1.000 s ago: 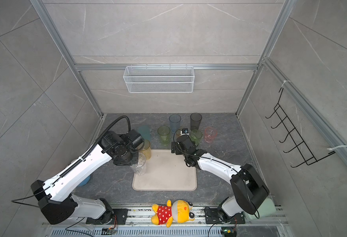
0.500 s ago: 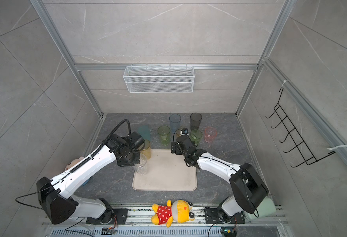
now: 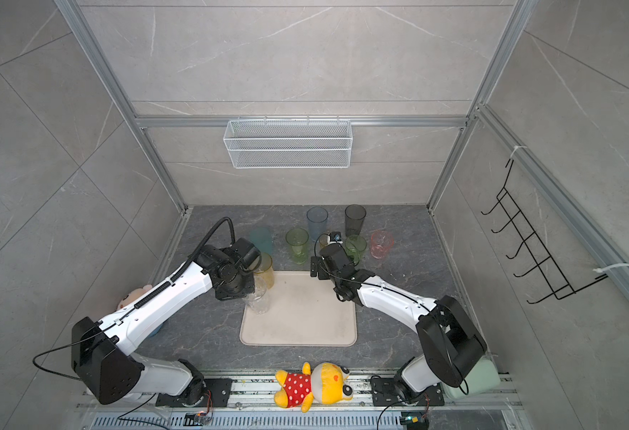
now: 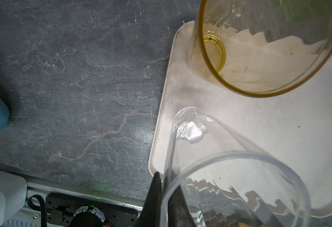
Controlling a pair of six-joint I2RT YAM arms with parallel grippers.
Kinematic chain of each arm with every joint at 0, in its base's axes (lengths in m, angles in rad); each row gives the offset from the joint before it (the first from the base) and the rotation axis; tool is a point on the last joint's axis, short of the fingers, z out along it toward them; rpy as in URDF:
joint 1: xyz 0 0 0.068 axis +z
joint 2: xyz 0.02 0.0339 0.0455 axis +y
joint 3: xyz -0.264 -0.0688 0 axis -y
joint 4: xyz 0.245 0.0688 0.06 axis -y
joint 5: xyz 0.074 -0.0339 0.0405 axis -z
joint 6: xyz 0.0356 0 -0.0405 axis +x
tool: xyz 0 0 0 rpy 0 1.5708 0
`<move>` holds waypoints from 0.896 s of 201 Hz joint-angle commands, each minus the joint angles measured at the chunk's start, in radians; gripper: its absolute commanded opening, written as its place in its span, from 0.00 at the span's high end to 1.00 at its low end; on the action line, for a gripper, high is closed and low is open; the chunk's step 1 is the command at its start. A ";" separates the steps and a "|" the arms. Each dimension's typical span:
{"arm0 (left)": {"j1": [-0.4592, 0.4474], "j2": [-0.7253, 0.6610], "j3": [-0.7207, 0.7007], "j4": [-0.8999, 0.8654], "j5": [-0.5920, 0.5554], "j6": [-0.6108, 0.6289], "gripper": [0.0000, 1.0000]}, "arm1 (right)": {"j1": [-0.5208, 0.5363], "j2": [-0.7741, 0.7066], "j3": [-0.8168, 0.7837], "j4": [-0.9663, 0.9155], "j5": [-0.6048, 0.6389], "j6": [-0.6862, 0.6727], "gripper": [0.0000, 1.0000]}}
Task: Place the glasses into the tray
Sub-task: Place the glass on the tray.
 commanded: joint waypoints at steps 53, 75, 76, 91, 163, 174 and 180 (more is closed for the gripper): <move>0.032 0.040 0.003 0.042 0.014 0.029 1.00 | -0.006 0.022 0.034 -0.034 -0.010 0.019 0.01; 0.036 0.048 0.000 0.047 0.014 0.031 1.00 | -0.006 0.021 0.034 -0.035 -0.010 0.019 0.01; 0.036 0.049 0.000 0.047 0.014 0.032 1.00 | -0.006 0.021 0.034 -0.035 -0.010 0.019 0.01; 0.037 0.052 -0.002 0.050 0.018 0.034 1.00 | -0.007 0.022 0.035 -0.036 -0.011 0.020 0.00; 0.058 0.065 -0.016 0.070 0.032 0.043 1.00 | -0.008 0.025 0.037 -0.039 -0.017 0.022 0.00; 0.060 0.067 -0.017 0.073 0.034 0.046 1.00 | -0.008 0.024 0.037 -0.040 -0.017 0.023 0.00; 0.061 0.069 -0.017 0.073 0.036 0.047 1.00 | -0.009 0.026 0.039 -0.039 -0.017 0.024 0.00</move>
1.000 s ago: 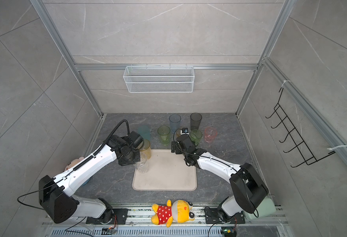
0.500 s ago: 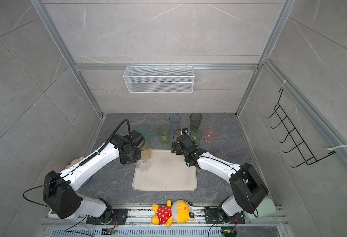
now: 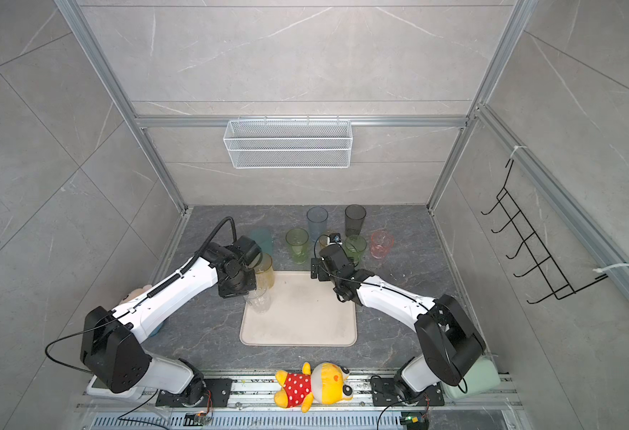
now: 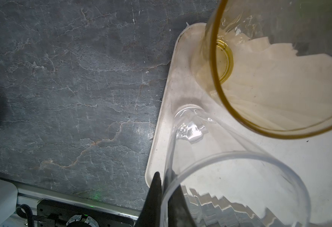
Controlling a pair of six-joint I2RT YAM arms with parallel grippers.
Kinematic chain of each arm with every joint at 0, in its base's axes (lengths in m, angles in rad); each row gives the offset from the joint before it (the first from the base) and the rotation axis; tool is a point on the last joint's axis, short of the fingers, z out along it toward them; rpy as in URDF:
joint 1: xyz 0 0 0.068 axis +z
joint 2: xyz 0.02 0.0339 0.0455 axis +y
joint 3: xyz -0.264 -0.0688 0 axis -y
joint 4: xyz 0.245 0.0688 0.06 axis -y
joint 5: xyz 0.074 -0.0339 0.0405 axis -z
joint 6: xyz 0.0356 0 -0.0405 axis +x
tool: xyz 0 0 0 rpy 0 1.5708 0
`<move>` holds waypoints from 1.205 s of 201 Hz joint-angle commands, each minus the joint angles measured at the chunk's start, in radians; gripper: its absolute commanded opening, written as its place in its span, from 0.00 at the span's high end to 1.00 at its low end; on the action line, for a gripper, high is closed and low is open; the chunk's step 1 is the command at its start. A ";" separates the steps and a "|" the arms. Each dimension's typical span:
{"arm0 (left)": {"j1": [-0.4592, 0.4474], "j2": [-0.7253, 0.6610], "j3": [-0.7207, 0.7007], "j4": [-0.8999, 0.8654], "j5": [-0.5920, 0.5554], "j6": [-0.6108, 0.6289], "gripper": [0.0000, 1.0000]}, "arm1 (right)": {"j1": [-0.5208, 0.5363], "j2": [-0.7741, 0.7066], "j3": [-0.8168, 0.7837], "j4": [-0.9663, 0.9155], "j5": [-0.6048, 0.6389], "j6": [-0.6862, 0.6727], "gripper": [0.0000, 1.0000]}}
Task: Place the glasses into the tray
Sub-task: Place the glass on the tray.
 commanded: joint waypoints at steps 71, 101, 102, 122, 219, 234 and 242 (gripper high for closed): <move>0.019 0.018 0.016 0.016 0.024 0.029 0.88 | -0.009 0.020 0.039 -0.019 -0.009 0.024 0.00; 0.019 0.020 0.022 0.010 0.025 0.030 0.79 | -0.009 0.021 0.039 -0.019 -0.012 0.024 0.00; 0.019 0.020 0.022 0.010 0.026 0.030 0.79 | -0.009 0.020 0.039 -0.020 -0.011 0.024 0.00; 0.019 0.019 0.028 0.007 0.030 0.031 0.78 | -0.009 0.021 0.039 -0.020 -0.012 0.024 0.00; 0.019 -0.014 0.136 -0.073 0.003 0.036 0.60 | -0.010 0.009 0.039 -0.027 -0.002 0.020 0.01; 0.019 -0.030 0.159 -0.087 -0.009 0.037 0.58 | -0.010 0.003 0.035 -0.027 0.004 0.020 0.01; 0.019 -0.038 0.173 -0.097 -0.015 0.036 0.57 | -0.010 -0.001 0.033 -0.025 0.007 0.019 0.00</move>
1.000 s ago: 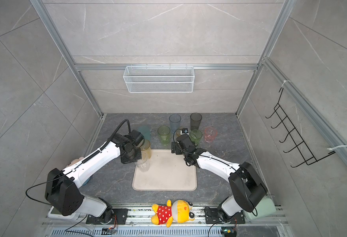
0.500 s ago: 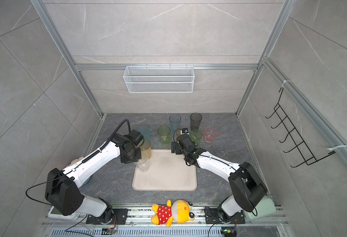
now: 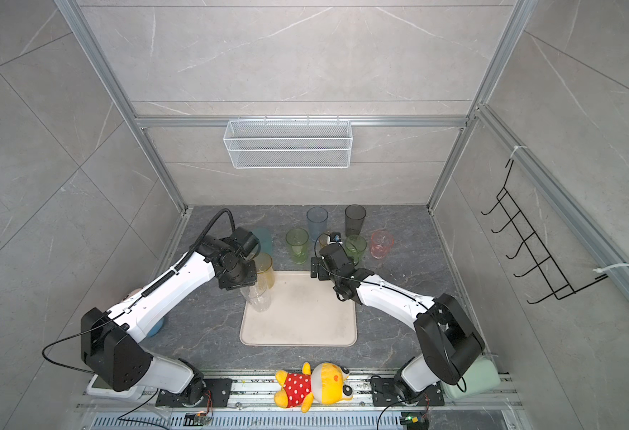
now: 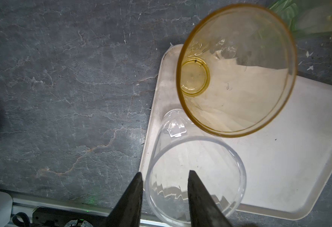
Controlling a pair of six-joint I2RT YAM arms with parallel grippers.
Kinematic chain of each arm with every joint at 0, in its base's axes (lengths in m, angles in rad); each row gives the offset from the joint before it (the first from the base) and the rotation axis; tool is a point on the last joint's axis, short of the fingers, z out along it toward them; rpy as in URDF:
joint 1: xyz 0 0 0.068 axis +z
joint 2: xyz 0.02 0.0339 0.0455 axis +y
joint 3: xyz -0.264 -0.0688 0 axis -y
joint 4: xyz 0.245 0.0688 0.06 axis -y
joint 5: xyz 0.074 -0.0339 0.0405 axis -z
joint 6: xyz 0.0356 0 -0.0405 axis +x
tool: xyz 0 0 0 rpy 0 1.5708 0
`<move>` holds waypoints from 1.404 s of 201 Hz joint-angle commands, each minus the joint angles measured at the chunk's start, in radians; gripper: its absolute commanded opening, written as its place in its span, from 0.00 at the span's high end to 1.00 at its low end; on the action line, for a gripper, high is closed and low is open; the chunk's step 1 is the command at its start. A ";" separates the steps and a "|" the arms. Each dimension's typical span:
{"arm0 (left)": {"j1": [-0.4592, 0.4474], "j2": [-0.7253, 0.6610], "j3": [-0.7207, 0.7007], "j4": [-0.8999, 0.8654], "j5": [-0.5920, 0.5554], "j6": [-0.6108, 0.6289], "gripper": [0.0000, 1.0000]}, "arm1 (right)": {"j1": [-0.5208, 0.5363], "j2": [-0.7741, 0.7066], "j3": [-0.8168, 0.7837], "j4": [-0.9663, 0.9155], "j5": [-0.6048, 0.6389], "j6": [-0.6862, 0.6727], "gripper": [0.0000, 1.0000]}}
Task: Place the glasses into the tray
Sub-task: Place the glass on the tray, then pick up the glass from the top-center of the table.
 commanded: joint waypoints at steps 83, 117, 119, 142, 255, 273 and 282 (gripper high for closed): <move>0.004 -0.018 0.272 -0.120 -0.095 0.085 0.52 | -0.005 -0.036 0.009 -0.021 0.064 -0.007 0.01; 0.005 0.031 0.379 -0.112 -0.100 0.123 0.51 | -0.005 -0.048 0.007 -0.035 0.093 -0.023 0.01; 0.004 0.034 0.385 -0.111 -0.100 0.125 0.50 | -0.006 -0.049 0.007 -0.035 0.096 -0.023 0.00; 0.005 0.080 0.446 -0.090 -0.098 0.144 0.50 | -0.005 -0.054 0.006 -0.039 0.118 -0.022 0.00; 0.005 0.349 0.719 -0.004 -0.042 0.188 0.49 | -0.003 -0.124 -0.052 0.031 0.123 -0.040 0.00; 0.005 0.388 0.753 0.009 -0.033 0.190 0.49 | -0.004 -0.122 -0.050 0.030 0.121 -0.040 0.01; 0.005 0.408 0.771 0.013 -0.030 0.191 0.49 | -0.004 -0.122 -0.051 0.032 0.122 -0.041 0.00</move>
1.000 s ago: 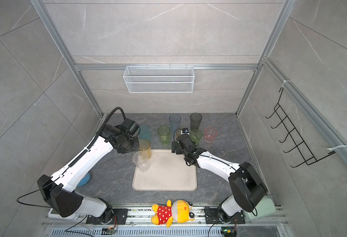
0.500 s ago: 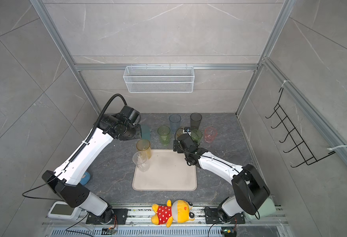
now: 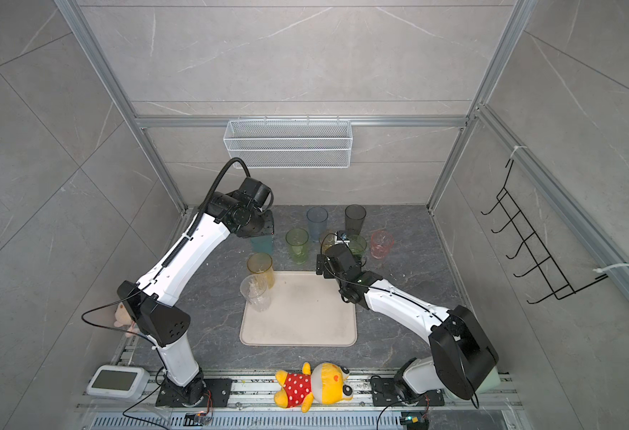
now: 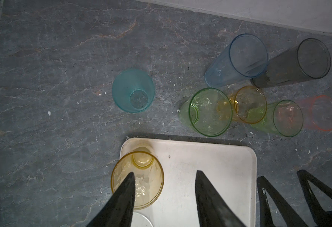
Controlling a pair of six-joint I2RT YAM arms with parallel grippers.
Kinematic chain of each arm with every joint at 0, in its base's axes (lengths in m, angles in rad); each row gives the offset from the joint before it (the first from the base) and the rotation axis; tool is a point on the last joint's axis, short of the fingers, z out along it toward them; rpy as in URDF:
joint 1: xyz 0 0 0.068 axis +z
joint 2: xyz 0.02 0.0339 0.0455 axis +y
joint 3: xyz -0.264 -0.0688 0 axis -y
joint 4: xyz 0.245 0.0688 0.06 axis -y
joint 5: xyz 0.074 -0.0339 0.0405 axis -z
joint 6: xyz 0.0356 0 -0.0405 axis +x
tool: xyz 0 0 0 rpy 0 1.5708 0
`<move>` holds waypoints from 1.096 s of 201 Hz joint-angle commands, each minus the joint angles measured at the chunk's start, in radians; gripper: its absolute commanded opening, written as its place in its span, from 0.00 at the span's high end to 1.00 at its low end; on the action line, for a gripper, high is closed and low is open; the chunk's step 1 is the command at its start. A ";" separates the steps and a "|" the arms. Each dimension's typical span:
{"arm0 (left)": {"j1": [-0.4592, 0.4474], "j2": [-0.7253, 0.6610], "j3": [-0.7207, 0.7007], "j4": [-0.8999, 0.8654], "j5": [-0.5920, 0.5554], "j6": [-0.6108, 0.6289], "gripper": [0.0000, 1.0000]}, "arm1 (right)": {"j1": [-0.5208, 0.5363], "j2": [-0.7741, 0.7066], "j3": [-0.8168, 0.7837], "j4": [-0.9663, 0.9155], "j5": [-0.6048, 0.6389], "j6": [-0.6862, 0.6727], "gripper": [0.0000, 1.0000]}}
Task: Place the glasses into the tray
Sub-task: Pick up the glass from the top-center of the table.
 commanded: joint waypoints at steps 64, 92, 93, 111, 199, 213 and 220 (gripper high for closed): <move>0.010 0.162 0.134 0.072 0.058 0.035 0.48 | -0.003 -0.027 -0.011 0.014 0.034 -0.019 0.00; 0.017 0.207 0.151 0.086 0.082 0.031 0.49 | -0.003 -0.025 -0.008 0.011 0.032 -0.018 0.00; 0.018 0.208 0.151 0.086 0.083 0.031 0.49 | -0.003 -0.025 -0.008 0.011 0.032 -0.017 0.00; 0.021 0.230 0.162 0.089 0.094 0.031 0.49 | -0.003 -0.028 -0.009 0.009 0.030 -0.017 0.00; 0.036 0.326 0.174 0.111 0.151 0.019 0.48 | -0.003 -0.015 -0.003 0.007 0.026 -0.013 0.00; 0.037 0.338 0.173 0.113 0.155 0.017 0.48 | -0.003 -0.012 -0.001 0.006 0.024 -0.013 0.00; 0.037 0.343 0.173 0.114 0.158 0.016 0.48 | -0.004 -0.010 0.000 0.006 0.024 -0.013 0.00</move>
